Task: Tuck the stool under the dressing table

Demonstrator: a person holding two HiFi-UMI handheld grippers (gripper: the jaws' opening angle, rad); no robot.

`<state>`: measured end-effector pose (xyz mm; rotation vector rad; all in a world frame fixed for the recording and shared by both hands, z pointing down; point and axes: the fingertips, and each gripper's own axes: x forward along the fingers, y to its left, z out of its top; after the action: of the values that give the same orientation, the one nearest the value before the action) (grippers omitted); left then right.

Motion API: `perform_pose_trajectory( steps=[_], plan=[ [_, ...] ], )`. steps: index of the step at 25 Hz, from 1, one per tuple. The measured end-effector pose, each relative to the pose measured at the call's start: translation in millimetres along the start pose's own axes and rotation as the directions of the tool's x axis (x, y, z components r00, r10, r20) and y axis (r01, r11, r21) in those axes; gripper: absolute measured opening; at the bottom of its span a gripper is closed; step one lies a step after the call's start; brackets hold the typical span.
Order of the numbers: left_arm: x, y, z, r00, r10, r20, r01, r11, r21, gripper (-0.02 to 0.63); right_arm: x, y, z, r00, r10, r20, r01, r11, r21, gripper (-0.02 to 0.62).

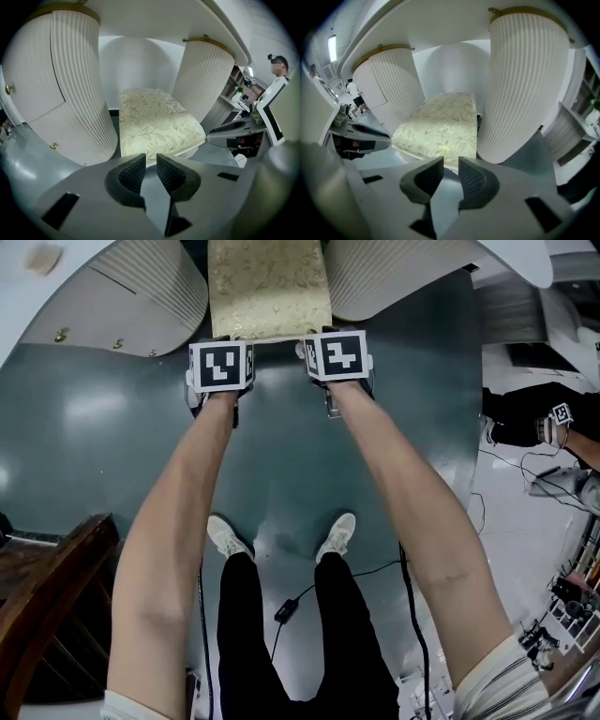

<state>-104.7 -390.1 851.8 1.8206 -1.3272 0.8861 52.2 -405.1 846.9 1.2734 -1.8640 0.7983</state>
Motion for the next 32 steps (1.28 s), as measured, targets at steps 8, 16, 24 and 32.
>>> perform_pose_trajectory(
  steps=[8,16,24,32],
  plan=[
    [-34.5,-16.9,-14.1,1.000,0.001,-0.001,-0.001,1.000,0.010,0.064,-36.0,27.9,-2.9,0.999,0.039,-0.003,-0.039,0.999,0.035,0.094],
    [-90.9,-49.4,-24.8,0.999,-0.037,0.007,0.037,0.998,0.043,0.036,-96.8,37.0,-9.5,0.997,0.034,0.073,-0.044,0.988,0.145,0.019],
    [-157.6,-57.9,-52.8,0.994,-0.102,0.037,0.103,0.995,-0.010,0.006,-173.8,71.4,-14.2,0.973,0.136,0.185,-0.162,0.977,0.135,0.012],
    [-250.8,-83.9,-84.8,0.987,-0.127,0.102,0.131,0.991,-0.031,0.006,-273.0,109.6,-37.1,0.950,0.173,0.261,-0.208,0.972,0.112,0.012]
  ],
)
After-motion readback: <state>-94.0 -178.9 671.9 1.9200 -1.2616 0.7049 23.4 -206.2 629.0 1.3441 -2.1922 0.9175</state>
